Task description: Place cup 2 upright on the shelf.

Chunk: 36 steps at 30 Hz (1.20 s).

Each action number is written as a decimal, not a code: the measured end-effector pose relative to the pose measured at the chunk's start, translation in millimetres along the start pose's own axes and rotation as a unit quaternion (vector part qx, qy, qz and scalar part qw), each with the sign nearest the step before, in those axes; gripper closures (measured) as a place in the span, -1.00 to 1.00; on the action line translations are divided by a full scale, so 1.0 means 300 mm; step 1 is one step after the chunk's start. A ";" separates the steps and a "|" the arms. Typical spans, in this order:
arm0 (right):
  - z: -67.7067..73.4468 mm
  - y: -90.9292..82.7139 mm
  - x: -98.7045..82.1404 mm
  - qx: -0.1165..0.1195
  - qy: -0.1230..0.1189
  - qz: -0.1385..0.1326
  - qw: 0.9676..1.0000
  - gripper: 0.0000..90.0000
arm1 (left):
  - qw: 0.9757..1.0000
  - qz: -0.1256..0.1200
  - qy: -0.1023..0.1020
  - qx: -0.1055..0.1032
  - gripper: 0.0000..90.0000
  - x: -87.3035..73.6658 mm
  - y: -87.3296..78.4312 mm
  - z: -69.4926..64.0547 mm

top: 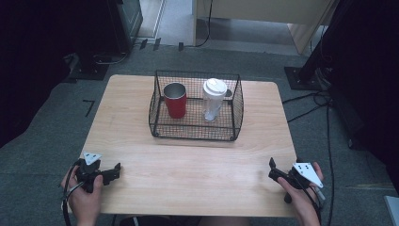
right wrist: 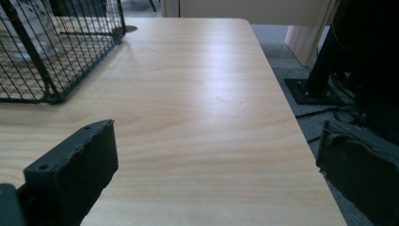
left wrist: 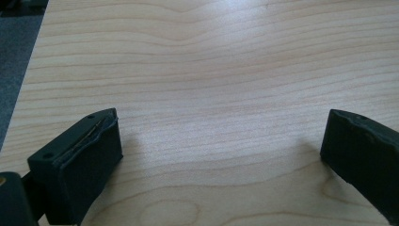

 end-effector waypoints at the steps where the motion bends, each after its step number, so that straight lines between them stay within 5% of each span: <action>1: -0.015 -0.006 -0.004 0.002 0.008 0.006 1.000 -1.00 | 1.000 -0.001 0.000 0.000 -1.00 -0.001 0.000 -0.002; 4: -0.028 -0.012 -0.007 0.000 0.004 0.009 1.000 -1.00 | 1.000 -0.001 0.000 -0.001 -1.00 -0.001 0.000 -0.004; 10: -0.064 -0.016 -0.018 0.005 -0.022 0.065 0.998 -1.00 | 1.000 -0.001 0.000 -0.001 -1.00 -0.001 0.000 -0.004; 11: -0.071 -0.016 -0.024 0.006 -0.038 0.091 0.995 -1.00 | 1.000 -0.001 0.000 -0.001 -1.00 -0.001 0.000 -0.004; 15: -0.076 -0.016 -0.032 0.010 -0.052 0.126 0.991 -1.00 | 1.000 -0.001 0.000 -0.001 -1.00 -0.001 0.000 -0.004; 22: -0.090 -0.010 -0.048 0.009 -0.042 0.194 0.980 -1.00 | 1.000 -0.001 0.000 -0.001 -1.00 -0.001 0.000 -0.004; 36: -0.082 -0.009 -0.049 0.019 -0.061 0.192 0.979 -1.00 | 1.000 -0.001 0.000 -0.001 -1.00 -0.001 0.000 -0.004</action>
Point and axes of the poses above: each handheld gripper's, and its own axes: y roughly forward along the jaws, x roughly out of its top, z roughly to its left, the point moved 1 cm from there along y, roughly forward along the jaws, and after that the axes turned 12 degrees about -x, right-handed, at the moved point
